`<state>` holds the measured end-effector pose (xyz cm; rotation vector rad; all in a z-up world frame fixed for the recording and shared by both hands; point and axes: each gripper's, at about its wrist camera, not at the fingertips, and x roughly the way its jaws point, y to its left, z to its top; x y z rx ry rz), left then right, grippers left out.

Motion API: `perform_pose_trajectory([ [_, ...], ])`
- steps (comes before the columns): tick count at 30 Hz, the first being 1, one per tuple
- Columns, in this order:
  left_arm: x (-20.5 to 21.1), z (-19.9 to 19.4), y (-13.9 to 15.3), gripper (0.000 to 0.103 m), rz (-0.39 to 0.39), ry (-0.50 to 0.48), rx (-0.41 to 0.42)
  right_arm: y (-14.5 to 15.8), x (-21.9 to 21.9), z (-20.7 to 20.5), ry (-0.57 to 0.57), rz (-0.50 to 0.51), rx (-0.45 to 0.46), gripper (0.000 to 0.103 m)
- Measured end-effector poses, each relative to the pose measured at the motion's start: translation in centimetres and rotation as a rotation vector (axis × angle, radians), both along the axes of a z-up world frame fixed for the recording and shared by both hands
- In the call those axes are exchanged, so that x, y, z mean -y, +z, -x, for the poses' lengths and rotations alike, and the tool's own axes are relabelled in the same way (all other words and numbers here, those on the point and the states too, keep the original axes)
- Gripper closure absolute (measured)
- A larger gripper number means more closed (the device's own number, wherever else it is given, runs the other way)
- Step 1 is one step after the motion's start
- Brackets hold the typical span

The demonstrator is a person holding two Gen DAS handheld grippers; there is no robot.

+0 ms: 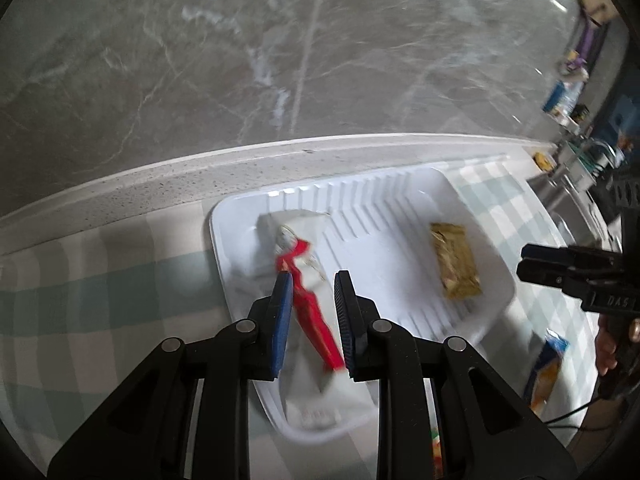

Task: Organize snacks
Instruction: 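Carry both snacks to the white tray and open both tools to release, then grasp the red chip bag with the left tool while the right tool grasps the panda bag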

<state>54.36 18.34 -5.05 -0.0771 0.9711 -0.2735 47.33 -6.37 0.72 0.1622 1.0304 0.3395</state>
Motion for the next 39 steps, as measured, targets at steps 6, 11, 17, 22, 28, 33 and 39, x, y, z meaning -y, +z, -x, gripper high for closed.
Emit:
perform_pose_trajectory([
  [6, 1.6, 5.4, 1.4, 0.082, 0.028, -0.077, -0.006, 1.4, 0.4, 5.2, 0.006, -0.01, 0.078, 0.042],
  [11, 2.1, 10.8, 2.6, 0.082, 0.055, -0.127, -0.041, 1.3, 1.1, 10.2, 0.02, -0.015, 0.1, 0.04],
  [17, 3.7, 17.7, 1.9, 0.082, 0.094, -0.164, -0.13, -1.4, 1.7, 15.6, 0.075, -0.092, 0.042, 0.037],
  [22, 5.4, 22.4, 1.2, 0.082, 0.135, -0.166, -0.182, -4.9, 1.1, 18.5, 0.108, -0.164, -0.046, 0.036],
  [28, 6.6, 24.7, 0.3, 0.082, 0.157, -0.158, -0.226, -7.4, 0.8, 19.6, 0.116, -0.273, -0.129, 0.035],
  [33, 7.1, 24.0, -0.3, 0.082, 0.158, -0.133, -0.235, -9.0, 0.3, 19.5, 0.104, -0.339, -0.176, 0.035],
  [39, 7.5, 23.5, -0.7, 0.082, 0.142, -0.125, -0.235, -10.2, 0.6, 18.6, 0.071, -0.387, -0.213, 0.035],
])
